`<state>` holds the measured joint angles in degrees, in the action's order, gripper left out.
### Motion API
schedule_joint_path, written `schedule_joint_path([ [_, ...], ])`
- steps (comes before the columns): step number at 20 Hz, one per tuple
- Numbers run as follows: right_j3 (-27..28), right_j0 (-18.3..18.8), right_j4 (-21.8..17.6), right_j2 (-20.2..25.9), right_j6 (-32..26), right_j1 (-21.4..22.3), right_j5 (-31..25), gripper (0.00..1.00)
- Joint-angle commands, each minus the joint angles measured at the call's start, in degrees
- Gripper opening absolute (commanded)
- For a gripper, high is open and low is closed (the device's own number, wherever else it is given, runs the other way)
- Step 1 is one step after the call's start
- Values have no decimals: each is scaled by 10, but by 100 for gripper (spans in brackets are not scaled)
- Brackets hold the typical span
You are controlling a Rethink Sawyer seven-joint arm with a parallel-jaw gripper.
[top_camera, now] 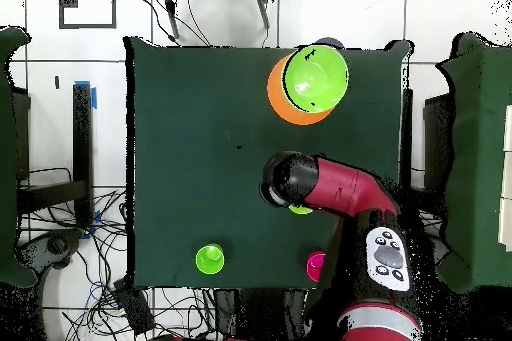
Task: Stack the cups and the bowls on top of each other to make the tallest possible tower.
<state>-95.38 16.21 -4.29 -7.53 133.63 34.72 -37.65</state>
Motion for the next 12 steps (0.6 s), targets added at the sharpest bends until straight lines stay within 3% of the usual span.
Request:
schedule_joint_path([
  [1,60,1,-14,47,-30,-6,-72,0],
  [12,84,-6,-17,46,-30,14,-135,0],
])
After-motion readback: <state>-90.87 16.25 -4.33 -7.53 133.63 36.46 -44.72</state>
